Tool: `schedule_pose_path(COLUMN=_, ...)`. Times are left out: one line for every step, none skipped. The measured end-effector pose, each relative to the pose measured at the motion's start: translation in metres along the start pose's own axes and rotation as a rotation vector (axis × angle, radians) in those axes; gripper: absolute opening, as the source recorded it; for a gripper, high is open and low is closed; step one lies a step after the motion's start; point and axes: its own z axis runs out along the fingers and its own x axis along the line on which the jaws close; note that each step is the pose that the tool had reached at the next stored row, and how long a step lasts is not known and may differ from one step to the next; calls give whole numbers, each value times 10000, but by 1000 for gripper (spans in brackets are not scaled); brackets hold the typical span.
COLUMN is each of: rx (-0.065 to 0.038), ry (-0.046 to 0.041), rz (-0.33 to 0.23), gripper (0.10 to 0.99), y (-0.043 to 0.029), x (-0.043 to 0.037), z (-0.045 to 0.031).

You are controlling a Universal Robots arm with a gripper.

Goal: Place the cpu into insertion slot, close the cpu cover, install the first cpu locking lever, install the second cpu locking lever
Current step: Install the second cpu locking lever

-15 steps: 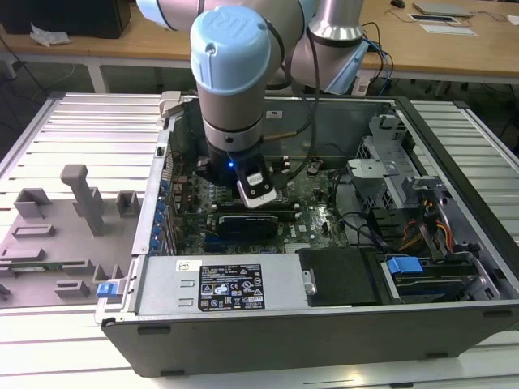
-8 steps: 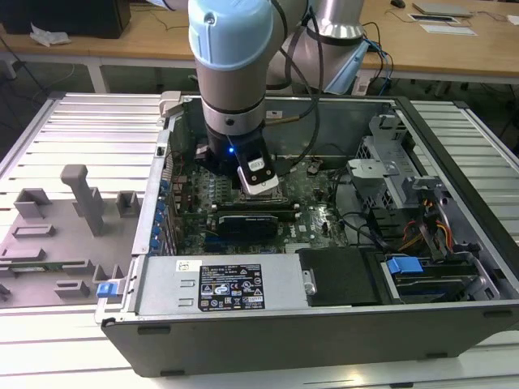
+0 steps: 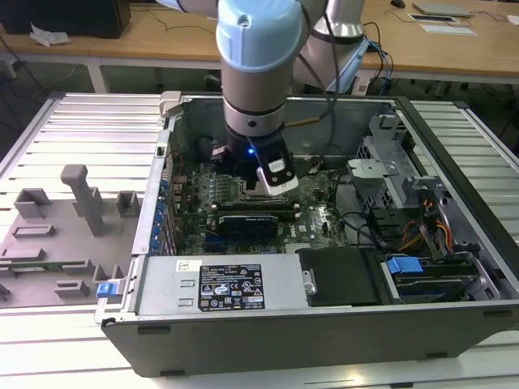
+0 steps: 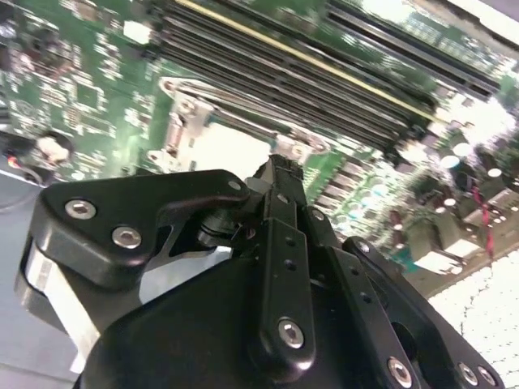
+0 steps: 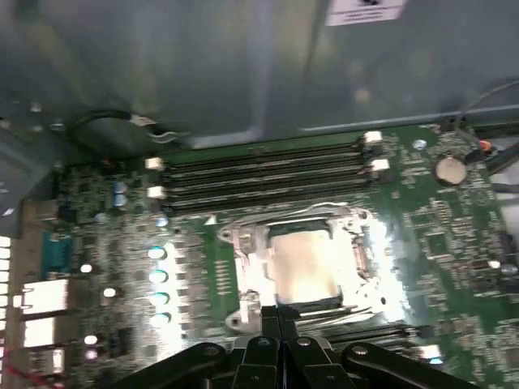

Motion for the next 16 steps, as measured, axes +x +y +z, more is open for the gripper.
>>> schedule_pose_path(rx=2, ry=20, rz=5, gripper=106, y=4, x=-37, z=1)
schedule_pose_path(rx=4, ry=31, rz=6, gripper=106, y=7, x=-60, z=2)
schedule_pose_path(rx=6, ry=42, rz=11, gripper=106, y=10, x=-87, z=3)
schedule_pose_path(rx=8, ry=48, rz=13, gripper=106, y=13, x=-103, z=4)
schedule_pose_path(rx=11, ry=54, rz=15, gripper=106, y=21, x=-126, z=6)
schedule_pose_path(rx=18, ry=59, rz=17, gripper=106, y=31, x=-143, z=8)
schedule_pose_path(rx=31, ry=64, rz=18, gripper=106, y=50, x=-165, z=14)
schedule_pose_path(rx=43, ry=68, rz=19, gripper=106, y=63, x=-180, z=18)
schedule_pose_path(rx=55, ry=74, rz=20, gripper=106, y=81, x=-202, z=23)
schedule_pose_path(rx=58, ry=75, rz=21, gripper=106, y=93, x=-216, z=26)
schedule_pose_path(rx=65, ry=79, rz=21, gripper=106, y=123, x=-245, z=35)
schedule_pose_path(rx=72, ry=79, rz=22, gripper=106, y=143, x=-256, z=41)
schedule_pose_path(rx=83, ry=78, rz=25, gripper=106, y=169, x=-257, z=48)
schedule_pose_path(rx=116, ry=74, rz=22, gripper=106, y=206, x=-254, z=59)
schedule_pose_path(rx=187, ry=71, rz=20, gripper=106, y=249, x=-248, z=71)
schedule_pose_path(rx=287, ry=77, rz=21, gripper=106, y=274, x=-245, z=79)
